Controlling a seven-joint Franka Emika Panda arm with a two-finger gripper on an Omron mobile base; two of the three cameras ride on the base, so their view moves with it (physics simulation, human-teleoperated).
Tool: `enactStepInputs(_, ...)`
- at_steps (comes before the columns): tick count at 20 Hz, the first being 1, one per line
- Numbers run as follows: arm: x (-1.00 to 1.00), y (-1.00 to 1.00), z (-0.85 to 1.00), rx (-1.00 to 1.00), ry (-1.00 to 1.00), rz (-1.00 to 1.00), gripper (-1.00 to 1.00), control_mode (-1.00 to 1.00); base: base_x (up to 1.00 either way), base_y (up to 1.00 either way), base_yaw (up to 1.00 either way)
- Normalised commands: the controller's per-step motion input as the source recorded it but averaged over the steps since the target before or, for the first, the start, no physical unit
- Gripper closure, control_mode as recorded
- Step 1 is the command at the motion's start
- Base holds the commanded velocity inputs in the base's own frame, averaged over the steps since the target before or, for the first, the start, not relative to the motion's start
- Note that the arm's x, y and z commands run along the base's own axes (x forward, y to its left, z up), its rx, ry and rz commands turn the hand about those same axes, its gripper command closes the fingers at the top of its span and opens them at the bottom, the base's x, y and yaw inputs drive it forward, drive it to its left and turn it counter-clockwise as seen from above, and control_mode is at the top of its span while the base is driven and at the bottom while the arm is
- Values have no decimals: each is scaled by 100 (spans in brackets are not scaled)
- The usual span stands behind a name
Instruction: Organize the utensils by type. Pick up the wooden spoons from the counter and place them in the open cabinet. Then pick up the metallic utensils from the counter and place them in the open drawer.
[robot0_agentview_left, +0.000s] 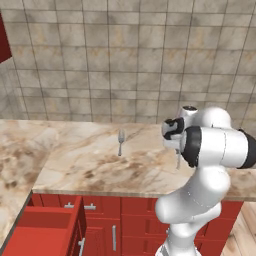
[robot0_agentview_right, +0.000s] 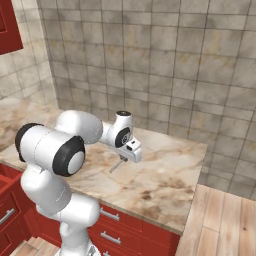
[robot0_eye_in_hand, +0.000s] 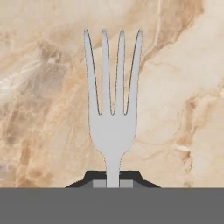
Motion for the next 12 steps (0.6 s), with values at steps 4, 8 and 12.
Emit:
enactStepInputs(4,-23,0,62,0,1,19,100,-100,0,0,0)
enactStepInputs(8,-42,9,36,-12,0,59,100,-100,0,0,0)
enactStepInputs(12,-51,13,23,-25,0,72,100,-100,0,0,0)
